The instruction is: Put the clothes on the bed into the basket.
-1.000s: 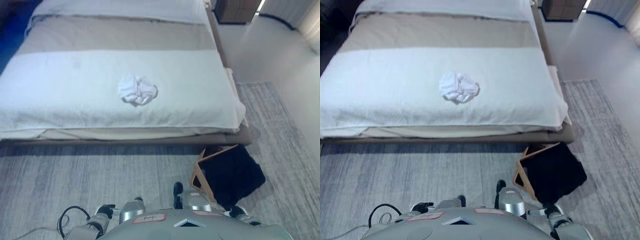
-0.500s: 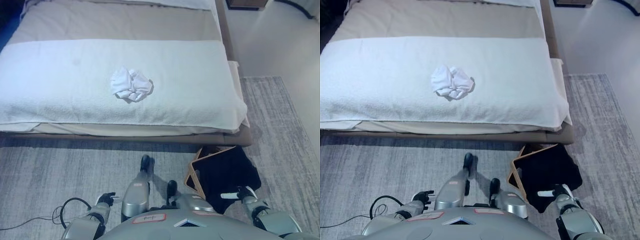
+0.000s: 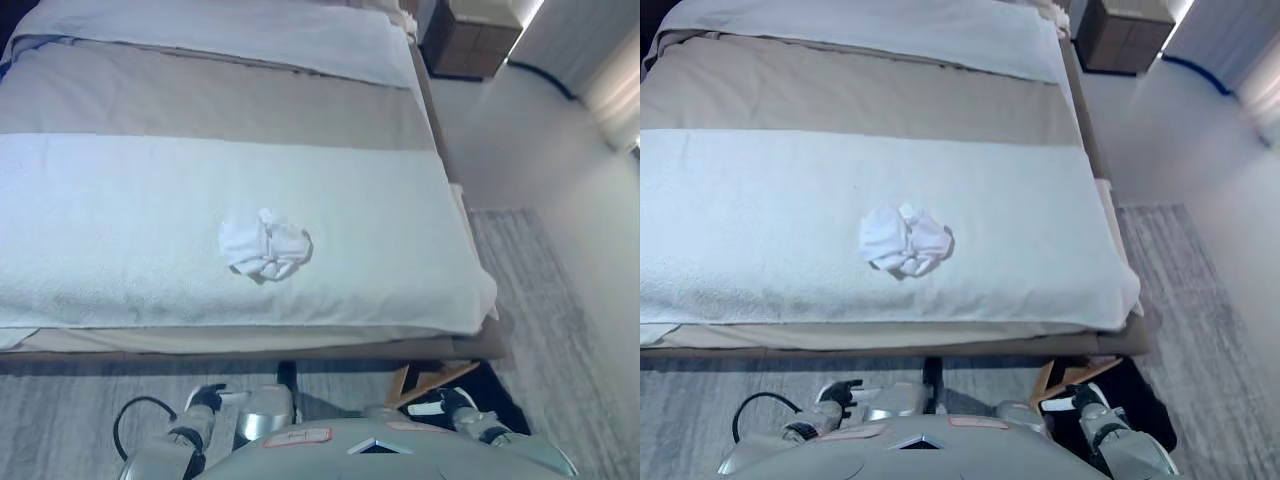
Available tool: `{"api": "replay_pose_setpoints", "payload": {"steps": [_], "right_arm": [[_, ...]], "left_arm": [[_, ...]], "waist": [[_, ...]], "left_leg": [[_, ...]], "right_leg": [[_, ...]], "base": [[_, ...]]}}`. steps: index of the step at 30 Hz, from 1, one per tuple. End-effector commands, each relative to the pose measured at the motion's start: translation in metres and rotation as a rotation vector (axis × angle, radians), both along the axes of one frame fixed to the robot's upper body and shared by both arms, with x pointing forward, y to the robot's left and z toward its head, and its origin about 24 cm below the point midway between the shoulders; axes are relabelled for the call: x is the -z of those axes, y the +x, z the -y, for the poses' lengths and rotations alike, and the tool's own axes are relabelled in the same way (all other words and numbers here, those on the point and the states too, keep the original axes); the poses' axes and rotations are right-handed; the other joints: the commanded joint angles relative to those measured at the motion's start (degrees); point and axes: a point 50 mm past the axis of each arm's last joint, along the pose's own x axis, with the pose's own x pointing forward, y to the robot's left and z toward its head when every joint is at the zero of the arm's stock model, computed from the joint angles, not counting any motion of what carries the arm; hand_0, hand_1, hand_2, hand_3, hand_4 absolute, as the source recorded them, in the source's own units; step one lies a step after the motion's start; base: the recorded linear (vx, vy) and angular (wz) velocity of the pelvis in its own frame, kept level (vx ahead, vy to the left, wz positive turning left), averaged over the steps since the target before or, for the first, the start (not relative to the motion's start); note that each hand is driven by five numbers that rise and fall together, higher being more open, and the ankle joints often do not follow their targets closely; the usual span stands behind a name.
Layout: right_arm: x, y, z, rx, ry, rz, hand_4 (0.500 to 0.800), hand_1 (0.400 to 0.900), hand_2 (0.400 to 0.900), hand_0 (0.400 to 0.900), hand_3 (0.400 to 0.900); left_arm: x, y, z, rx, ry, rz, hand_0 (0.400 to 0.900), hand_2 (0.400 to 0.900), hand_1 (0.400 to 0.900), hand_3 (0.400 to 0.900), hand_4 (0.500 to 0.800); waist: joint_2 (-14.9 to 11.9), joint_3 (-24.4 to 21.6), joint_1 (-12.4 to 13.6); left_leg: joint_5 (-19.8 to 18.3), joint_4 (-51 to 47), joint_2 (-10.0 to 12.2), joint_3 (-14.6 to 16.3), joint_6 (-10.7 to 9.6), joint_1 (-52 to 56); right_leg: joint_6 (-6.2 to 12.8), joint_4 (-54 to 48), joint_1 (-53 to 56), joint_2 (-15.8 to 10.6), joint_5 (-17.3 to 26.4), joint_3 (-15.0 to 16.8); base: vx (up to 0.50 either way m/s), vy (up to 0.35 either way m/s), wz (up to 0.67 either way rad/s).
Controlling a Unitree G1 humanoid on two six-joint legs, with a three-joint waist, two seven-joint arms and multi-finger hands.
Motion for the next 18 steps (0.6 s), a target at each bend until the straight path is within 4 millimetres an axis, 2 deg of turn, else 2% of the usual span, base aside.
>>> {"api": "replay_pose_setpoints", "payload": {"steps": [1, 3, 4, 6, 7, 8, 9, 10, 12, 13, 14, 16, 18], "right_arm": [[-0.013, 0.030, 0.023, -0.063, -0.093, 0.083, 0.800, 0.900, 0.900, 0.900, 0.900], [-0.016, 0.040, 0.023, -0.098, -0.106, 0.116, 0.800, 0.900, 0.900, 0.900, 0.900], [-0.020, 0.055, 0.021, -0.134, -0.106, 0.163, 0.800, 0.900, 0.900, 0.900, 0.900], [-0.030, 0.082, 0.020, -0.195, -0.129, 0.246, 0.800, 0.900, 0.900, 0.900, 0.900], [-0.040, 0.101, 0.020, -0.251, -0.155, 0.315, 0.800, 0.900, 0.900, 0.900, 0.900], [-0.047, 0.114, 0.018, -0.317, -0.173, 0.360, 0.800, 0.900, 0.900, 0.900, 0.900], [-0.058, 0.132, 0.018, -0.356, -0.203, 0.414, 0.800, 0.900, 0.900, 0.900, 0.900], [-0.073, 0.152, 0.018, -0.416, -0.237, 0.486, 0.800, 0.900, 0.900, 0.900, 0.900], [-0.093, 0.179, 0.024, -0.495, -0.306, 0.533, 0.800, 0.900, 0.900, 0.900, 0.900], [-0.114, 0.204, 0.020, -0.535, -0.341, 0.612, 0.800, 0.900, 0.900, 0.900, 0.900], [-0.123, 0.215, 0.016, -0.561, -0.348, 0.639, 0.800, 0.900, 0.900, 0.900, 0.900], [-0.148, 0.250, -0.011, -0.622, -0.333, 0.733, 0.800, 0.900, 0.900, 0.900, 0.900], [-0.159, 0.266, -0.032, -0.647, -0.321, 0.773, 0.800, 0.900, 0.900, 0.900, 0.900]], "left_arm": [[-0.004, -0.004, -0.016, -0.011, 0.044, -0.012, 0.900, 0.900, 0.900, 0.900, 0.800], [-0.004, -0.005, -0.018, -0.013, 0.052, -0.008, 0.900, 0.900, 0.900, 0.900, 0.800], [-0.004, -0.006, -0.018, -0.009, 0.057, -0.004, 0.900, 0.900, 0.900, 0.900, 0.800], [-0.005, -0.007, -0.021, -0.015, 0.070, 0.002, 0.900, 0.900, 0.900, 0.900, 0.800], [-0.005, -0.012, -0.025, -0.021, 0.086, -0.012, 0.900, 0.900, 0.900, 0.900, 0.800], [-0.005, -0.016, -0.026, -0.025, 0.093, -0.014, 0.900, 0.900, 0.900, 0.900, 0.800], [-0.005, -0.014, -0.024, -0.024, 0.093, -0.002, 0.900, 0.900, 0.900, 0.900, 0.800], [-0.004, -0.015, -0.021, -0.010, 0.089, -0.011, 0.900, 0.900, 0.900, 0.900, 0.800], [-0.002, -0.021, -0.017, -0.005, 0.090, -0.021, 0.900, 0.900, 0.900, 0.900, 0.800], [-0.001, -0.024, -0.017, -0.022, 0.091, -0.022, 0.900, 0.900, 0.900, 0.900, 0.800], [0.000, -0.026, -0.014, -0.016, 0.083, -0.023, 0.900, 0.900, 0.900, 0.900, 0.800], [0.001, -0.028, -0.010, -0.015, 0.081, -0.039, 0.900, 0.900, 0.900, 0.900, 0.800], [0.002, -0.026, -0.006, -0.006, 0.082, -0.045, 0.900, 0.900, 0.900, 0.900, 0.800]], "waist": [[2.4, 4.8, 0.1], [2.7, 5.0, -0.5], [2.4, 5.1, -0.7], [2.0, 5.7, -1.3], [1.8, 6.2, -1.8], [1.5, 6.0, -0.9], [1.0, 6.2, -0.5], [0.8, 6.0, -0.8], [1.1, 5.0, -0.2], [1.5, 4.8, 0.2], [1.7, 4.6, 0.6], [1.8, 4.5, 1.5], [1.8, 4.7, 2.2]], "left_leg": [[-0.1, 1.3, 2.5, -0.9, -5.7, -1.8], [-1.5, 0.4, 2.9, -1.6, -6.4, 1.0], [-2.3, 0.0, 2.7, -2.1, -6.9, 2.3], [-3.5, -0.4, 3.0, -2.4, -7.7, 4.3], [-4.0, -0.4, 3.1, -2.8, -7.9, 5.2], [-4.0, -0.4, 2.9, -2.5, -7.9, 5.4], [-4.3, -0.4, 2.9, -1.9, -8.0, 5.5], [-4.5, -0.4, 2.9, -2.8, -8.4, 5.1], [-4.3, -0.4, 3.3, -3.8, -9.1, 4.3], [-3.9, -0.4, 3.6, -4.2, -9.5, 3.8], [-3.9, -0.4, 3.7, -4.5, -9.6, 3.5], [-3.6, -0.4, 4.4, -4.9, -10.2, 2.8], [-3.2, -0.4, 4.7, -5.3, -10.5, 2.1]], "right_leg": [[-0.53, -13.7, -0.3, -0.2, 15.2, -4.2], [-0.44, -23.3, -1.1, -1.5, 12.9, -8.0], [0.28, -30.6, -2.1, -2.1, 14.5, -8.6], [2.04, -36.9, -4.1, -2.9, 18.2, -6.5], [2.67, -36.0, -4.8, -2.4, 18.7, -3.4], [2.75, -34.4, -3.4, -3.2, 17.5, -5.1], [2.92, -35.5, -2.8, -3.8, 18.2, -6.1], [2.65, -36.5, -2.0, -3.6, 18.0, -5.6], [2.65, -38.2, -0.7, -3.7, 18.5, -8.0], [2.62, -38.3, -0.4, -3.7, 18.6, -8.8], [2.70, -38.6, 0.0, -3.7, 18.5, -9.7], [2.59, -38.9, 0.4, -3.7, 18.3, -10.5], [2.48, -38.7, 0.3, -3.5, 17.9, -11.2]], "base": [[0.33, 0.007, 0.31], [0.34, -0.102, 0.20], [0.32, -0.161, 0.14], [0.26, -0.151, 0.13], [0.18, -0.128, 0.02], [0.12, -0.118, 0.00], [0.11, -0.131, 0.18], [0.10, -0.142, 0.41], [0.11, -0.131, 0.51], [0.09, -0.093, 0.38], [0.07, -0.080, 0.23], [0.03, -0.065, 0.12], [0.00, -0.056, 0.19]]}}
